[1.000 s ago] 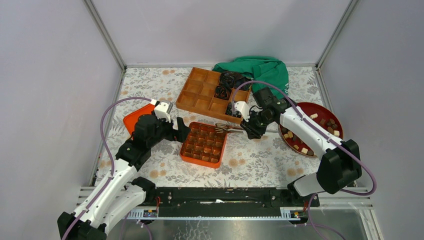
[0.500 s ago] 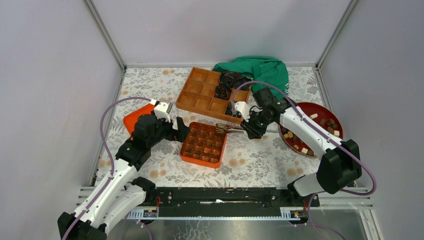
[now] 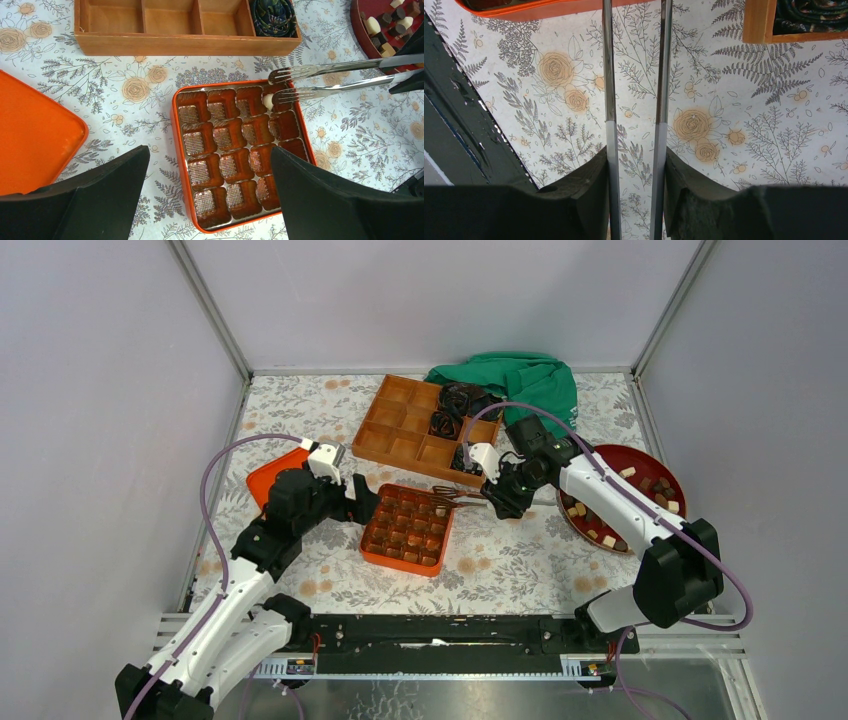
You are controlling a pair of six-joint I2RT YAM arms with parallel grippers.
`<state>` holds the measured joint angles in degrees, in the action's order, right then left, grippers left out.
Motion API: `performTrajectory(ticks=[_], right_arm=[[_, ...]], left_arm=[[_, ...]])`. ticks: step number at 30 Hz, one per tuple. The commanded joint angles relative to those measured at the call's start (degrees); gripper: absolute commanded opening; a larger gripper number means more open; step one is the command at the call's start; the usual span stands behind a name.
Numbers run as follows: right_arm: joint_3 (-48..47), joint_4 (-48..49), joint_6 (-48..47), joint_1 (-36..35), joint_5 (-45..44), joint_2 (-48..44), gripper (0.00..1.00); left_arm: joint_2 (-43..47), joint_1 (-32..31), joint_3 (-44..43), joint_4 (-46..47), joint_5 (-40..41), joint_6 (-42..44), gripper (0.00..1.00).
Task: Pack the chocolate
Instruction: Place the fake chocolate in the packing box.
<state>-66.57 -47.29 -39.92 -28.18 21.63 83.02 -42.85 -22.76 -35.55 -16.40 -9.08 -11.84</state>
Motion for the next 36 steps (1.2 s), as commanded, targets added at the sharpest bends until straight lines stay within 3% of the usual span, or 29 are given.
performTrajectory(ticks=[1, 9, 17, 21, 27, 29, 36], right_arm=[[-0.41, 0.39, 0.79, -0.71, 0.47, -0.67, 0.43], [-2.42, -1.53, 1.76, 0.58, 6.64, -2.25, 0.4], [-1.04, -0.61, 5.01, 13.68, 23.14, -9.53, 0.38], [1.31, 3.41, 9.69, 26.26, 30.46, -15.01, 0.39], [6.26, 12.79, 19.19, 41.81, 37.62, -20.92, 0.38], [8.25, 15.91, 21.87, 45.3, 39.37, -21.83, 0.39], [11.99, 20.73, 25.19, 51.81, 40.53, -22.18, 0.38]], left_arm=[[0.52, 0.46, -0.95, 2.07, -0.65, 0.44, 0.99], [0.6, 0.53, -1.0, 2.16, -1.22, 0.41, 0.99], [1.15, 0.63, 0.18, 5.78, -3.44, -3.7, 0.99], [-1.06, 0.62, -0.49, 7.03, -1.23, -14.97, 0.99], [-7.53, -0.24, 2.44, 22.09, -12.29, -33.72, 0.99], [-10.3, -4.38, 1.99, 24.98, -11.08, -35.23, 0.99], [-25.0, -27.98, -7.78, 25.28, 15.13, -34.44, 0.99]])
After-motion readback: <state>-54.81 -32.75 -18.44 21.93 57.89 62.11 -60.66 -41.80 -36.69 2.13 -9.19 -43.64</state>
